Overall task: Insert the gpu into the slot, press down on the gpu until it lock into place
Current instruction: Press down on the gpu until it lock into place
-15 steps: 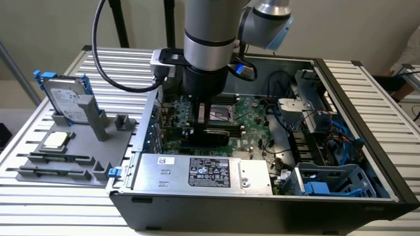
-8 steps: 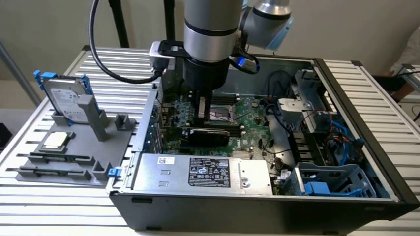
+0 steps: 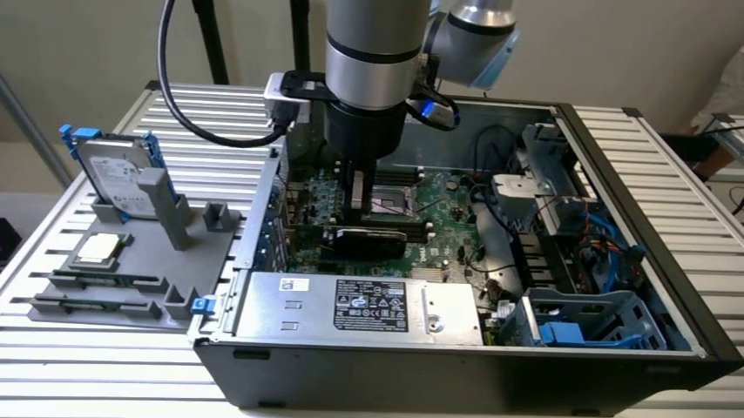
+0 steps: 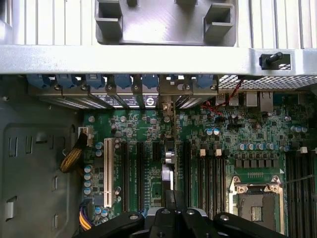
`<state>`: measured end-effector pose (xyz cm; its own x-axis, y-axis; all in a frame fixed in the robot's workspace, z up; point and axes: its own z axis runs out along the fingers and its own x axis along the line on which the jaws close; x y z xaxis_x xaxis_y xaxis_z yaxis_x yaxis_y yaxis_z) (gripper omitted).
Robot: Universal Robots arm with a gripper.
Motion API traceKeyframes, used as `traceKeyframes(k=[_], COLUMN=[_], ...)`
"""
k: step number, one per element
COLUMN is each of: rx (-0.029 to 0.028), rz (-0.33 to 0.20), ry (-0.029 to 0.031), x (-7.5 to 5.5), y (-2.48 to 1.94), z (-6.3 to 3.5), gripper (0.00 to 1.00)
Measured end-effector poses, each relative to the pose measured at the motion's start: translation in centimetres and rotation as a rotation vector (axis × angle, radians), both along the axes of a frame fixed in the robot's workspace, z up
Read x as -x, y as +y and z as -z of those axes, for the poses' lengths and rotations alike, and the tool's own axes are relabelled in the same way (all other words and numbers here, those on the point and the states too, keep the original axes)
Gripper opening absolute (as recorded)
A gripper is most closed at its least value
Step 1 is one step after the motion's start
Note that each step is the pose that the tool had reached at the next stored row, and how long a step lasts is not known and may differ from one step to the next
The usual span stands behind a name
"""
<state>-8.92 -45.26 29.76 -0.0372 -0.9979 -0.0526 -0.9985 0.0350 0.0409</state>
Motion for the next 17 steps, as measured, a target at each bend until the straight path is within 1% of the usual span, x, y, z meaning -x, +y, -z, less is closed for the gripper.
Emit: traceKeyframes(k=[8, 12, 15, 17], rx=[0.0001, 0.0001, 0.0002, 0.0001], rz=[0.0, 0.0, 0.0, 0.0], ry=[0.0, -0.0006, -0.0007, -0.0007], x=[0.01, 0.38, 0.51, 0.52], y=[0.0, 0.01, 0.12, 0.28], z=[-0.02, 0.06, 0.29, 0.5], gripper=[0.11, 0.11, 0.11, 0.11])
